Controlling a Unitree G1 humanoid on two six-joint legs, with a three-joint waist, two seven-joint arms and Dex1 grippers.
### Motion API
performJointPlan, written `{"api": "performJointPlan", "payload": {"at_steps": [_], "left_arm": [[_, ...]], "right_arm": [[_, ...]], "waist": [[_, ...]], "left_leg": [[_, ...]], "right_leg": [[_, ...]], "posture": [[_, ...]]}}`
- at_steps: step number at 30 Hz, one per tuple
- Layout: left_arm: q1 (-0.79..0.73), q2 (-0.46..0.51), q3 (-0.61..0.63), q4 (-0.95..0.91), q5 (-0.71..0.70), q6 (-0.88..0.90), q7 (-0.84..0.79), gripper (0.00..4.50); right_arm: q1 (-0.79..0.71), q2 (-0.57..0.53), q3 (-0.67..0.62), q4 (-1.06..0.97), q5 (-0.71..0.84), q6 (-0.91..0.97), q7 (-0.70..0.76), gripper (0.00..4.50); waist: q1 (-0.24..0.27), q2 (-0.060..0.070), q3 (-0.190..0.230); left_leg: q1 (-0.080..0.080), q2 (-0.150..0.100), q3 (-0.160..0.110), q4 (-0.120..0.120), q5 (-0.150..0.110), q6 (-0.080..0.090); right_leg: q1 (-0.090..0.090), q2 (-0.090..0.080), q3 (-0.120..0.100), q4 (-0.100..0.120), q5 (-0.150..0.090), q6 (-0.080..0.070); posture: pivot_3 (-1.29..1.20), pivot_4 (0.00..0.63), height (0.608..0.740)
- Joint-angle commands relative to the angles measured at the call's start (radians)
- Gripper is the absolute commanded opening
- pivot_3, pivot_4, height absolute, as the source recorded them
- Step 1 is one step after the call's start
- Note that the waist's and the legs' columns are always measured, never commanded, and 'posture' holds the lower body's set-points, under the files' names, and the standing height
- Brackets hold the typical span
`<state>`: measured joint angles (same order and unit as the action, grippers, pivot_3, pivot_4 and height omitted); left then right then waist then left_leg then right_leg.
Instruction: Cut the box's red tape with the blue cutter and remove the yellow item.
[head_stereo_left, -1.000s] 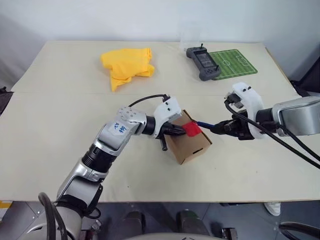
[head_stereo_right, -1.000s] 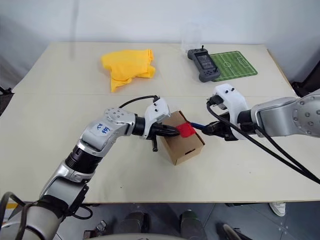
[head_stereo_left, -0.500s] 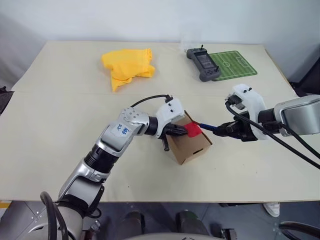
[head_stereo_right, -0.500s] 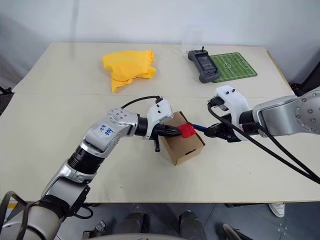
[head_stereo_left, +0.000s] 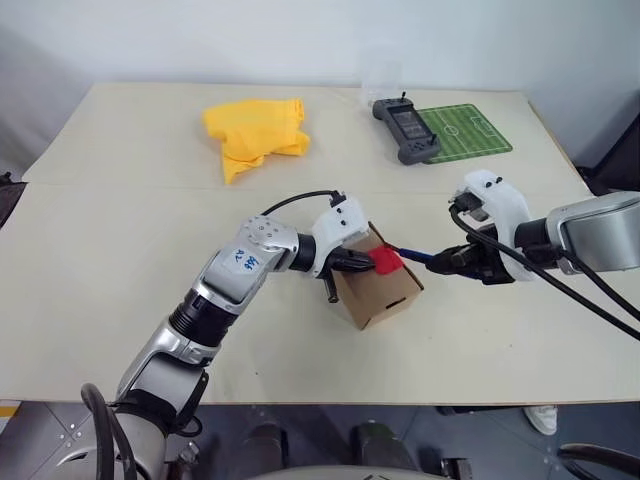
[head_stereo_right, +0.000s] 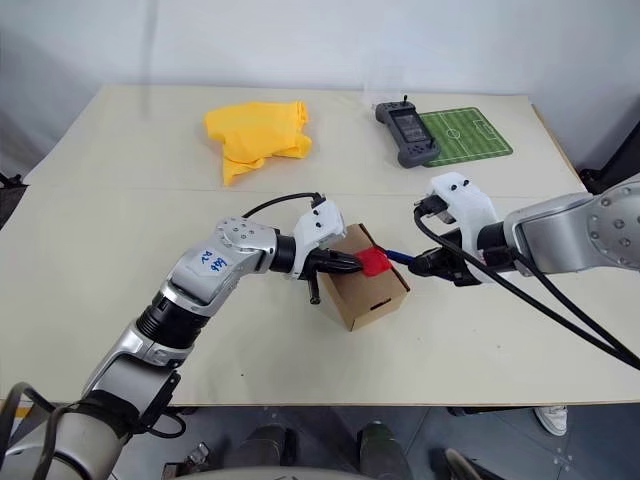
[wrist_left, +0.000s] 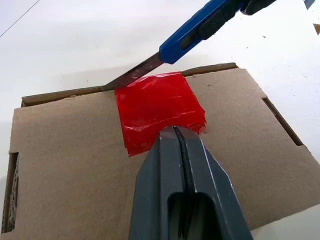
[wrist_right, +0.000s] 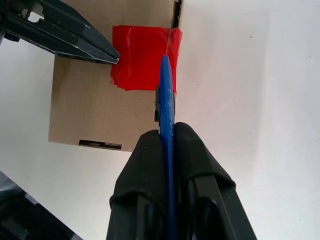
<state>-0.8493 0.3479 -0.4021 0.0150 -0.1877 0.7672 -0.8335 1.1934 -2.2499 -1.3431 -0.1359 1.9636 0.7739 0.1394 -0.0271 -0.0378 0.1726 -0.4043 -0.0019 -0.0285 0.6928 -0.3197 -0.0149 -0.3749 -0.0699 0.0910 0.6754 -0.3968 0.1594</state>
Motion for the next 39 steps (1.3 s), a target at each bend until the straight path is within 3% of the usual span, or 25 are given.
{"api": "performJointPlan", "payload": {"at_steps": [1, 39], "left_arm": [[0.033, 0.015, -0.026, 0.03, 0.042, 0.026, 0.02, 0.0], [0.081, 0.034, -0.046, -0.018, 0.037, 0.079, 0.024, 0.0]], "right_arm": [[0.029, -0.002, 0.017, -0.041, 0.009, 0.067, 0.017, 0.03], [0.09, -0.002, -0.014, 0.02, 0.009, 0.216, 0.115, 0.03]], "waist": [[0.0, -0.001, -0.002], [-0.003, -0.002, -0.016]], "left_leg": [[0.0, 0.0, 0.0, 0.0, 0.0, 0.0], [0.002, 0.001, 0.0, 0.0, -0.002, 0.004]], "right_leg": [[0.0, 0.0, 0.0, 0.0, 0.0, 0.0], [0.001, 0.001, 0.001, -0.001, 0.0, 0.0]], "posture": [[0.0, 0.15, 0.74], [0.0, 0.15, 0.74]]}}
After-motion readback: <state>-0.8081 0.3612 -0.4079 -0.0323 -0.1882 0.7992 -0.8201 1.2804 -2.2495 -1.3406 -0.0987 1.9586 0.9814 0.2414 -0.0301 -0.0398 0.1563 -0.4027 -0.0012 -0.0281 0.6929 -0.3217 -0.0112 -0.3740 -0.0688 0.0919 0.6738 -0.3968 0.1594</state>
